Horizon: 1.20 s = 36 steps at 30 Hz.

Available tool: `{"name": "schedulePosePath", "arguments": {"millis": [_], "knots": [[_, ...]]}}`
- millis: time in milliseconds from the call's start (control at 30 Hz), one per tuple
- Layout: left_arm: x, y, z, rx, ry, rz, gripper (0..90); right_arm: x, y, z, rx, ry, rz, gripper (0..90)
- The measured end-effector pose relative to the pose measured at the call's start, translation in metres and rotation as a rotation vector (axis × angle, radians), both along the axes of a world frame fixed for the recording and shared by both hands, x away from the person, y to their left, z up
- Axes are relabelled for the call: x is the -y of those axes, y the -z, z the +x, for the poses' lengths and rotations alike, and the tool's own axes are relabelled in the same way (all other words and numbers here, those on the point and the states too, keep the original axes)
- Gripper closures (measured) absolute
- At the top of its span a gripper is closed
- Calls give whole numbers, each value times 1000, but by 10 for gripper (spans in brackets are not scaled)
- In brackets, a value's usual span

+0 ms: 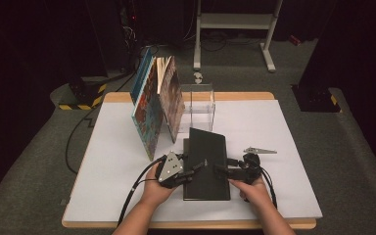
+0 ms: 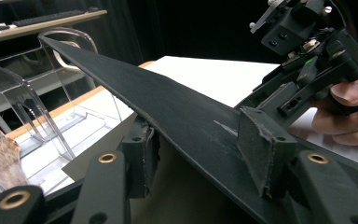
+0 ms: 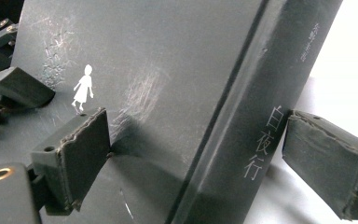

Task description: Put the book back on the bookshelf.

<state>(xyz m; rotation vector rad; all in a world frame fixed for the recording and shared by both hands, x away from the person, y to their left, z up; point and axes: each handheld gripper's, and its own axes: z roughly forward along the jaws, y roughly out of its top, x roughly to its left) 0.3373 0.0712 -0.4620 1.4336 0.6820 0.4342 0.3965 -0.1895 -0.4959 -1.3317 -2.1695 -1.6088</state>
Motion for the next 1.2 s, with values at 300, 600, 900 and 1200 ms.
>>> {"name": "schedulePosePath", "arguments": {"millis": [300,600,900,1200], "knots": [[0,0,-5,48,12,7,491,3,3,2,-3,-21,42,70],[0,1,-11,117,39,4,491,6,4,2,-5,-57,80,71],[-2,1,-12,98,62,-20,506,5,-5,-4,17,-53,43,78],[-5,0,-16,-21,39,-78,531,1,-17,-23,131,4,-42,120]]}}
